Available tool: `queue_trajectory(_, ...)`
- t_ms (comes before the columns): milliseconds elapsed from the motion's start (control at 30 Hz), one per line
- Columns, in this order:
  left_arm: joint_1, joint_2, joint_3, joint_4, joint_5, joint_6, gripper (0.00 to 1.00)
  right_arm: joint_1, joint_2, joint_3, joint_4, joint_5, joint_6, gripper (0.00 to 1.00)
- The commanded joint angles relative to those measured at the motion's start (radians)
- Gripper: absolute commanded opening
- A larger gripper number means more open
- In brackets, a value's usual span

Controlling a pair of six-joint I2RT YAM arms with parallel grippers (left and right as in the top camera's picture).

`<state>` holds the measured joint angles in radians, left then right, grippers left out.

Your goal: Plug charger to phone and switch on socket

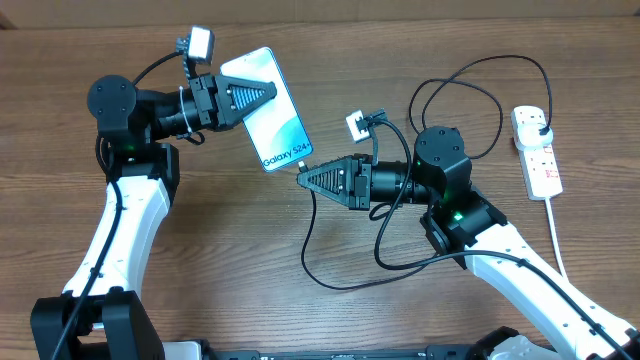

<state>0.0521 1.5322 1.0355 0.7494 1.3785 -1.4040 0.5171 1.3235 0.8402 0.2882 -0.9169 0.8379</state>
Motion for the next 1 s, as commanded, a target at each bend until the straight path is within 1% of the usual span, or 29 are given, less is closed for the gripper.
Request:
queue_trajectory(0,-0.008,-0.003,0.016,0.016,-0.048,-0.017,0.04,-0.001,0.003,-0.002,0.011,-0.013,0.004,0.04)
queue_trajectory(100,-0.016,-0.003,0.016,0.05,-0.052,-0.033,0.05,-0.001,0.003,-0.002,0.021,-0.013,0.01,0.04)
queue_trajectory(233,-0.023,-0.003,0.016,0.052,-0.067,-0.051,0.04,-0.001,0.003,-0.002,0.034,-0.013,0.027,0.04)
queue_trajectory(467,-0.031,-0.003,0.016,0.063,-0.079,-0.051,0.05,-0.002,0.003,-0.002,0.056,-0.013,0.077,0.04)
queue_trajectory(967,-0.033,-0.003,0.016,0.064,-0.081,-0.056,0.04,-0.001,0.015,-0.002,0.066,-0.013,0.109,0.04)
